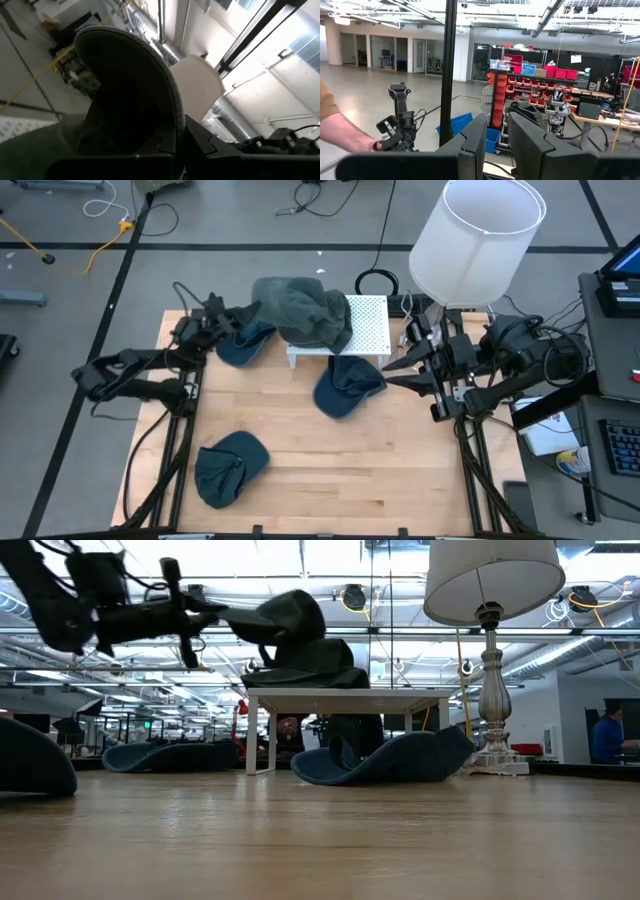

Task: Pick & Place hat
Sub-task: Stack the gray cap on top of the gray cap on the shelf

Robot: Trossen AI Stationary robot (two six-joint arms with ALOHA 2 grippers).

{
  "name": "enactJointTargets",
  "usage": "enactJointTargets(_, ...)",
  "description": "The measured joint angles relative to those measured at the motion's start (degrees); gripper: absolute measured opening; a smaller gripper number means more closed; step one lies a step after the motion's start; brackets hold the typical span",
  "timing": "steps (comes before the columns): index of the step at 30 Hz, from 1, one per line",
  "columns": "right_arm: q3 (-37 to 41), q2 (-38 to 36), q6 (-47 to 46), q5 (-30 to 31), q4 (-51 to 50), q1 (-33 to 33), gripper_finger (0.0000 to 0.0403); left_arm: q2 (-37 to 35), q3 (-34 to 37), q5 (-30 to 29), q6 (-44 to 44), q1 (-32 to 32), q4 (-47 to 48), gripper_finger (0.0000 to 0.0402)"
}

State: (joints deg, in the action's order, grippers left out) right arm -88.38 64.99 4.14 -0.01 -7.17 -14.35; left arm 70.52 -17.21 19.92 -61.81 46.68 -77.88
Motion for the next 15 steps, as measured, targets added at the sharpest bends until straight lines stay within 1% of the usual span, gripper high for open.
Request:
enactJointTargets(2, 0.00, -0.01, -0.29, 0.00, -0.76, 0.00, 0.0073, 2.50, -1.11, -0.05, 0.03, -0.99, -0.48, 0.0007)
enactJointTargets(5, 0.00, -0.02, -0.38, 0.00, -2.00, 0.00, 0.0073, 5.73, -1.79, -0.79, -0.35, -2.12, -3.67, 0.0007)
enactJointTargets(11, 0.00, -0.02, -0.39, 0.00, -2.56, 0.00, 0.0073, 10.57, -1.86, -1.70, -1.59, -4.26, -3.17, 0.0007)
enactJointTargets(15, 0.00, -0.02, -0.33, 0.00, -2.56, 0.00, 0.0073, 13.15, -1.86, -3.73, -1.44, -5.19, -3.05, 0.0007)
